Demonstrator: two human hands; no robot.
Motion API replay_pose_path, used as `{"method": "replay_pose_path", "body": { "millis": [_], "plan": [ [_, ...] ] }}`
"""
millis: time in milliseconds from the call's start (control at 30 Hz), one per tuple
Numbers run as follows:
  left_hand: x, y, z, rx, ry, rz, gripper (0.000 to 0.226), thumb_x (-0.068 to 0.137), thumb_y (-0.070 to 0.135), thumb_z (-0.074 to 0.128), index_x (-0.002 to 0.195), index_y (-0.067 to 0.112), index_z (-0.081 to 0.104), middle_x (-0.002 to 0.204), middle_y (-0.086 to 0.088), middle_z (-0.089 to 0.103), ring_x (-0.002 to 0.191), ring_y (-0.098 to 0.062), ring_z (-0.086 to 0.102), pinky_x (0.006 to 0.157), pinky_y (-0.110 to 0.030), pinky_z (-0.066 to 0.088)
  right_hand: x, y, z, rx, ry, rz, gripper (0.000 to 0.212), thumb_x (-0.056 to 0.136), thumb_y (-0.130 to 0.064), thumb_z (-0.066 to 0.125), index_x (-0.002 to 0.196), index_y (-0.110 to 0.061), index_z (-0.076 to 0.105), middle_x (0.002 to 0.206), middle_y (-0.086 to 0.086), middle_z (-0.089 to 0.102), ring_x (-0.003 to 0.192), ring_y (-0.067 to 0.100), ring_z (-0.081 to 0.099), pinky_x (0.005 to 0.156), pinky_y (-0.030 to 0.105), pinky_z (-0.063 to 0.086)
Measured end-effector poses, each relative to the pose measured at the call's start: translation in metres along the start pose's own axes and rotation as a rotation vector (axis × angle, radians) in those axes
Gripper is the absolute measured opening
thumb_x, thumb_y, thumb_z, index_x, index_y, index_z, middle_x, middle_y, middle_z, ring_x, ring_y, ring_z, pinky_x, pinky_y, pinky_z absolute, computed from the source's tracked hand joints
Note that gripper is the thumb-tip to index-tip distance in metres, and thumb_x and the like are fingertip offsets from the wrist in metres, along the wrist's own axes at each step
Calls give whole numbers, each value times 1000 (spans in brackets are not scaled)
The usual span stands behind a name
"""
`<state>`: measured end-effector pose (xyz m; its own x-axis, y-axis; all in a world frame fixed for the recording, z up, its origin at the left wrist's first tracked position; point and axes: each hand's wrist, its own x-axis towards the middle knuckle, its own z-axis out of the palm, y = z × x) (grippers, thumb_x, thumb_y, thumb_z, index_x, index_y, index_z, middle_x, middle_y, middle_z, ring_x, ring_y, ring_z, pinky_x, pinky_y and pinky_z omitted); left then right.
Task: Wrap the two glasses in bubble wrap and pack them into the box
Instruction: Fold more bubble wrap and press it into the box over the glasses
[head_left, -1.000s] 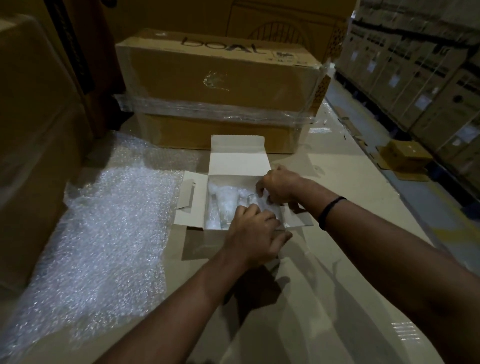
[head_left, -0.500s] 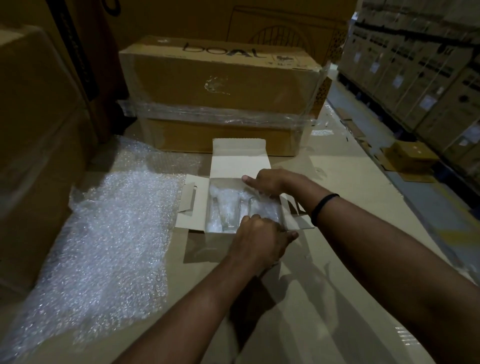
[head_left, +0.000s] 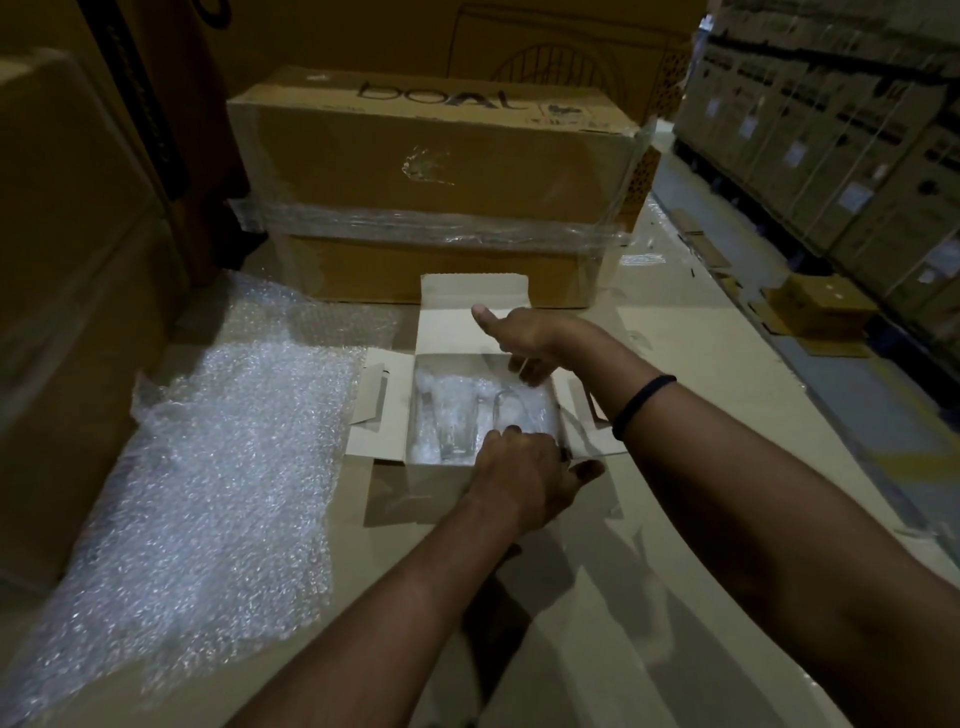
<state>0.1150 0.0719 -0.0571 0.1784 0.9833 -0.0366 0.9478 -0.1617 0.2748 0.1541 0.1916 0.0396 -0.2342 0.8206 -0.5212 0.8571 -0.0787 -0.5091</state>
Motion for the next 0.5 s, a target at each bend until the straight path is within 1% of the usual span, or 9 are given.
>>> {"method": "replay_pose_path", "body": {
  "millis": [33, 133, 200, 233, 300, 333, 367, 433, 500],
  "plan": [
    [0, 0, 0, -3, -7, 7, 65, 90, 74, 26, 89, 21, 63, 94, -8, 66, 93, -25, 54, 79, -39, 34, -1, 0, 3, 34, -33, 20, 90, 91, -73, 17, 149, -5, 29, 125, 26, 57, 98, 37, 64, 91, 47, 54],
    [-5, 2, -2, 20, 19, 29, 61, 91, 72, 31, 91, 21, 64, 93, -5, 66, 93, -24, 54, 85, -40, 36, 0, 6, 18, 49, -87, 97, 92, 89, -76, 14, 154, -11, 16, 137, 34, 45, 108, 47, 58, 95, 54, 50],
    [-11, -1, -1, 28, 103, 89, 55, 91, 69, 36, 95, 24, 67, 96, -2, 68, 93, -23, 55, 86, -40, 37, 5, 12, 23, 101, -95, 136, 91, 89, -76, 13, 155, -13, 13, 138, 38, 41, 110, 51, 56, 96, 57, 48],
    [-15, -3, -1, 34, 164, 139, 52, 92, 65, 38, 96, 25, 69, 97, 1, 69, 91, -22, 56, 85, -40, 38, 5, 14, 24, 133, -100, 147, 90, 90, -75, 12, 155, -13, 12, 139, 38, 40, 112, 52, 55, 98, 57, 47],
    [-21, -11, 2, 66, 316, 232, 49, 93, 60, 40, 93, 24, 72, 93, 4, 71, 84, -19, 57, 77, -38, 42, 3, 18, 24, 199, -106, 160, 89, 91, -74, 13, 155, -12, 12, 142, 38, 37, 119, 52, 50, 102, 56, 44],
    [-24, -15, 3, 69, 371, 252, 48, 93, 58, 41, 90, 22, 73, 89, 4, 71, 81, -19, 57, 74, -37, 43, 0, 19, 22, 233, -96, 150, 89, 91, -74, 14, 155, -12, 12, 144, 37, 35, 123, 52, 47, 103, 55, 42],
    [-25, -16, 2, 60, 391, 261, 48, 93, 58, 42, 90, 22, 73, 88, 3, 71, 81, -19, 57, 74, -38, 43, -3, 20, 20, 275, -80, 131, 88, 91, -73, 15, 155, -12, 13, 145, 36, 33, 126, 52, 44, 105, 56, 41],
    [-25, -14, -2, 10, 290, 226, 48, 94, 60, 40, 97, 24, 72, 92, 2, 72, 88, -20, 56, 80, -40, 40, -7, 21, 14, 337, -65, 95, 89, 91, -73, 18, 154, -9, 15, 146, 35, 34, 126, 51, 43, 104, 57, 41],
    [-23, -6, -2, -11, 152, 141, 50, 94, 65, 35, 103, 29, 69, 99, 0, 71, 98, -21, 54, 90, -42, 35, -9, 24, 13, 332, -74, 105, 92, 90, -74, 18, 153, -7, 17, 141, 35, 38, 118, 50, 48, 100, 57, 44]
  ]
}}
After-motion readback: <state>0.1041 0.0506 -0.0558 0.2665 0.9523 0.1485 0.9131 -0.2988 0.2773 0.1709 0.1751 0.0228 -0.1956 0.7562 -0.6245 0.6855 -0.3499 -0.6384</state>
